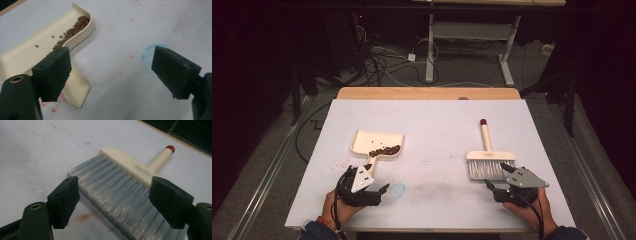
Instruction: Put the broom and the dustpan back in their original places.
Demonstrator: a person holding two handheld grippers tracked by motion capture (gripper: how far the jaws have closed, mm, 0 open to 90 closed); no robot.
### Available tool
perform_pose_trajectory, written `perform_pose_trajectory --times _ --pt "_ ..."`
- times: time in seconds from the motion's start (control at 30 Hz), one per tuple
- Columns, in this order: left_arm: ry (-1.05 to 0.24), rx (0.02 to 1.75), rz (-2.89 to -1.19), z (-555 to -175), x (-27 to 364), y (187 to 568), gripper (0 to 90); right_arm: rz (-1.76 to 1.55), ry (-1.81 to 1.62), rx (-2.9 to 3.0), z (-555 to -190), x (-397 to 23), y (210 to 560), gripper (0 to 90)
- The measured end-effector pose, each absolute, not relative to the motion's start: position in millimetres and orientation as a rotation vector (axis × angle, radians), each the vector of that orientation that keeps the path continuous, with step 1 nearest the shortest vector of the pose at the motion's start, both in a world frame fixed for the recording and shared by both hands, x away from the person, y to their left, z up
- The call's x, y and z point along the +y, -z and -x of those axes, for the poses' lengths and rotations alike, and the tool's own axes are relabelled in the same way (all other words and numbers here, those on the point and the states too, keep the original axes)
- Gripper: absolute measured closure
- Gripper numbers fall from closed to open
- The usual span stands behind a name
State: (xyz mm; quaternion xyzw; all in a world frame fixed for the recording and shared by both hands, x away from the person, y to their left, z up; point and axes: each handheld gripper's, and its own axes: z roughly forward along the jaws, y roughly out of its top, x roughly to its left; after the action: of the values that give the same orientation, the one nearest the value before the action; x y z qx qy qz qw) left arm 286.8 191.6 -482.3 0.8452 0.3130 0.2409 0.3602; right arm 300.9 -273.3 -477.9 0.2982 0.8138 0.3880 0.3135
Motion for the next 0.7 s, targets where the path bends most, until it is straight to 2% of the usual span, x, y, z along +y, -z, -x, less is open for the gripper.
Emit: perform_pose_trajectory --times 0.7 --pt "-0.638 0.777 -2.195 -284.2 189.6 482.7 16.1 -0.78 -1.061 2.092 -294.5 -274.8 467.8 23.4"
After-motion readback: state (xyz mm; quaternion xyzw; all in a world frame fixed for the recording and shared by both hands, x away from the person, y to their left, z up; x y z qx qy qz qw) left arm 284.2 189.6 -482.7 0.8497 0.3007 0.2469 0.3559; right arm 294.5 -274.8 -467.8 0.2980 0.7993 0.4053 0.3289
